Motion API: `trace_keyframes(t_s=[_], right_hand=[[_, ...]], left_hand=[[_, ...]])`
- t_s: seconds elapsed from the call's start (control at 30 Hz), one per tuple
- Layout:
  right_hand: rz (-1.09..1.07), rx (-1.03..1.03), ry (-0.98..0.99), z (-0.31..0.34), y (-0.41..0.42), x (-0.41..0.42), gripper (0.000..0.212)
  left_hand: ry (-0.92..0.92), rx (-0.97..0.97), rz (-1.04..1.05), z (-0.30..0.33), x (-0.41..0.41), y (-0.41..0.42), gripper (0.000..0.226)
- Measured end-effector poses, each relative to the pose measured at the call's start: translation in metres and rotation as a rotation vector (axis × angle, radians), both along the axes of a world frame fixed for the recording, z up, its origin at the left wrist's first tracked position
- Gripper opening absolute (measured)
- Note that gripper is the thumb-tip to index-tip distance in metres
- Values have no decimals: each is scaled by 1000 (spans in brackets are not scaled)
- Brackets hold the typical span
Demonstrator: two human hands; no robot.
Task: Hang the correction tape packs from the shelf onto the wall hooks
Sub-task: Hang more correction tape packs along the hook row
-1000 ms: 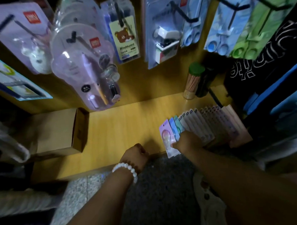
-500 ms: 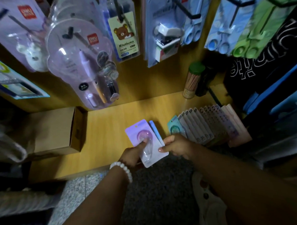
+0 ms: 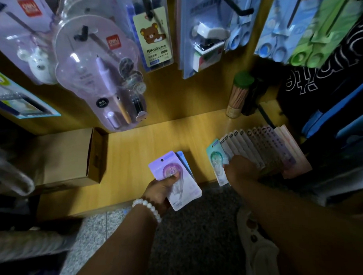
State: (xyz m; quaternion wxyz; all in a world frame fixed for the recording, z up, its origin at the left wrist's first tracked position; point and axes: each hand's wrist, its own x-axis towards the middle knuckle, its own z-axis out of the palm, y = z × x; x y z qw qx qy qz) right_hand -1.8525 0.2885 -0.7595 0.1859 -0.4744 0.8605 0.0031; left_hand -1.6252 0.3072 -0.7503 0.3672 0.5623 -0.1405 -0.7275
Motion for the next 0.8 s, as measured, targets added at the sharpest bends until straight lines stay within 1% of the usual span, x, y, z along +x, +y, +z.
trace_keyframes(t_s=[0.07,0.17,0.27,0.33,0.4,0.47,0.57,0.63,0.7,0.8], right_hand=[[6,45,-53,0,-3,1,34],[-30,57,-116,5,-9,5,39],[64,16,-138,16,-9,12,37],[90,-18,-215,24,-10,17,35],[89,-74,-329,40,-9,23,31],[103,-153,-482,56,-6,30,24],[28,-262,-748,81,5,42,14],[-11,-271,-884,91,12,47,13],[-5,-261,-994,103,20,51,13],[57,-235,-1081,117,33,57,12]], left_hand=[[-5,-4,-2,0,0,0,43],[-34,-14,-1,2,1,2,48],[-82,-19,32,4,6,4,32],[-121,-23,58,7,9,6,22],[-161,-28,76,12,13,9,14],[-191,-38,93,20,17,13,8],[-237,-92,115,34,24,21,5],[-232,-136,124,44,28,25,10],[-213,-183,136,56,31,32,12],[-162,-272,128,72,36,42,11]])
